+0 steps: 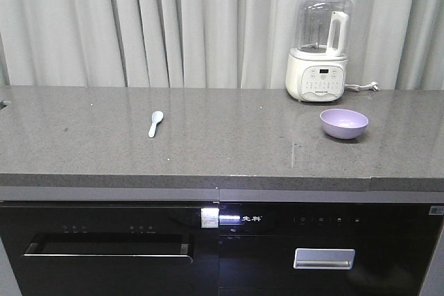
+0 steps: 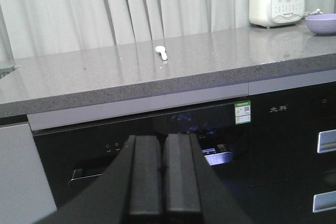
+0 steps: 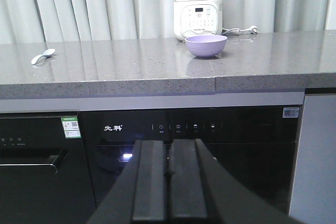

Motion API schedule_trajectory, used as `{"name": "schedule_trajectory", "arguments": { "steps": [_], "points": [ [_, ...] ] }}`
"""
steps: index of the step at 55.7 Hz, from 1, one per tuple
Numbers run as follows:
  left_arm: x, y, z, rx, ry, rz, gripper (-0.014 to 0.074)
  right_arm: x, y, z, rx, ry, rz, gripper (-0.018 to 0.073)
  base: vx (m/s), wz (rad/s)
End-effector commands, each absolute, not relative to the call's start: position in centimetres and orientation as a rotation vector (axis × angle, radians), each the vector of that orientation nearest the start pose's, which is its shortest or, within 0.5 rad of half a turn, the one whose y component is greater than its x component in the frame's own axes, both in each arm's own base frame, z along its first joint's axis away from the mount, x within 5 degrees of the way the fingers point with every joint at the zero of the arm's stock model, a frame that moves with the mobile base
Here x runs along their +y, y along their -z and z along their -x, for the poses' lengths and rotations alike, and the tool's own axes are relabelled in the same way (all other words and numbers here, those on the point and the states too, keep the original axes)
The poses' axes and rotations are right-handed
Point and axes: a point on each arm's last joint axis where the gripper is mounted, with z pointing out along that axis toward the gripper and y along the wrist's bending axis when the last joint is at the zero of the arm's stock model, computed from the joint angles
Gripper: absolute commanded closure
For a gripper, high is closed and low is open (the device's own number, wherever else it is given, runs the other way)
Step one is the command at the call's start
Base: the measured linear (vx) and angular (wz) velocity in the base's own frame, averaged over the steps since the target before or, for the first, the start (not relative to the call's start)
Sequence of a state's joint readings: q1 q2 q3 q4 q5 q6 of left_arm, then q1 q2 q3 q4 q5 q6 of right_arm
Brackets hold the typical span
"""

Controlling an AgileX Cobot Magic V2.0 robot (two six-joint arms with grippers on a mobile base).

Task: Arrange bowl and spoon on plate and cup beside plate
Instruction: 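Drive the base toward the white spoon and lavender bowl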

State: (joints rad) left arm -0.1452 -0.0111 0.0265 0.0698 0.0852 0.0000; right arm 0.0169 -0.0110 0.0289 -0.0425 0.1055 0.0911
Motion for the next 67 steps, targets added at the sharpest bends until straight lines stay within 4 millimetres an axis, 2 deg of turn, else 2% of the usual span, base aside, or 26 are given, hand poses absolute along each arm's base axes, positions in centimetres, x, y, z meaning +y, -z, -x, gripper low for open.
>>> {"name": "schedule_trajectory", "arguments": {
  "steps": [1,39,67],
  "points": [
    [-0.77,-21.36,-5.33,1.459,0.068,-0.150,0.0599,0.07,-20.09,-5.65,1.518,-0.043,-0.021,0.0568,0.00,0.00],
    [-0.77,-21.36,-5.33,1.459,0.068,-0.150,0.0599,0.07,-20.09,-5.65,1.518,-0.043,-0.021,0.0568,0.00,-0.01],
    [-0.77,-21.36,-5.33,1.459,0.068,-0.150,0.0599,0.07,-20.08,-5.65,1.519,-0.043,-0.021,0.0568,0.14,-0.17]
  ]
}}
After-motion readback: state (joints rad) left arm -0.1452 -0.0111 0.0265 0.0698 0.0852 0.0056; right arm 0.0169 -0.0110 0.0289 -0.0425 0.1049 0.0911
